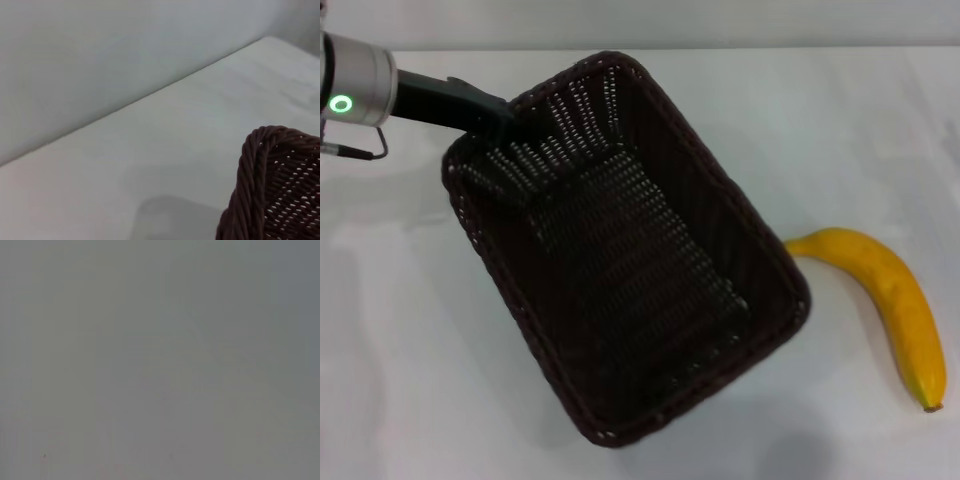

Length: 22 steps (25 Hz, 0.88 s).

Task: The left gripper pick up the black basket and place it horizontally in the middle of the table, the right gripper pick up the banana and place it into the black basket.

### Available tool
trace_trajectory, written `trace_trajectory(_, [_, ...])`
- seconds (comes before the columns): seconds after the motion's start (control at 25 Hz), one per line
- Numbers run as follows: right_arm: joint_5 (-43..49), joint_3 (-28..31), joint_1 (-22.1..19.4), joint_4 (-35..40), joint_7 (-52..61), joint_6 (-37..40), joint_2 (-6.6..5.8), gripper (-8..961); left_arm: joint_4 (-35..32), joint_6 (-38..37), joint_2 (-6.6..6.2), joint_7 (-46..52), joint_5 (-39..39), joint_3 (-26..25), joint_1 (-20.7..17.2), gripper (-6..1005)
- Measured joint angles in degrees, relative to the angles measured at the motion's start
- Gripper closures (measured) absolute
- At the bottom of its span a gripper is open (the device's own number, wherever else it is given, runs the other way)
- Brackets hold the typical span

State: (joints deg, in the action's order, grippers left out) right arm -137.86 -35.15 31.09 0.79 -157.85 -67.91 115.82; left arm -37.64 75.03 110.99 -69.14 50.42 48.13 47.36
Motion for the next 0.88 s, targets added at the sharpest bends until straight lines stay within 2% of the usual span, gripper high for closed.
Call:
trace_trajectory(0.16, [0.0, 0.0, -0.1, 0.0, 0.0, -0.1, 0.07, 91, 0.0, 2.5, -0.27, 1.1, 3.9, -0.5, -1.6, 748])
trace_trajectory(0.56, [0.1, 0.0, -0.4, 0.0, 0.0, -0.1, 0.11, 92, 0.1, 7.8, -0.78, 1.8, 9.1, -9.4, -7.1, 815])
trace_trajectory(0.88, [0.1, -0.1, -0.4, 0.0, 0.0, -0.2, 0.10, 93, 0.8, 9.1, -1.31, 1.7, 22.5, -10.9, -14.6, 807])
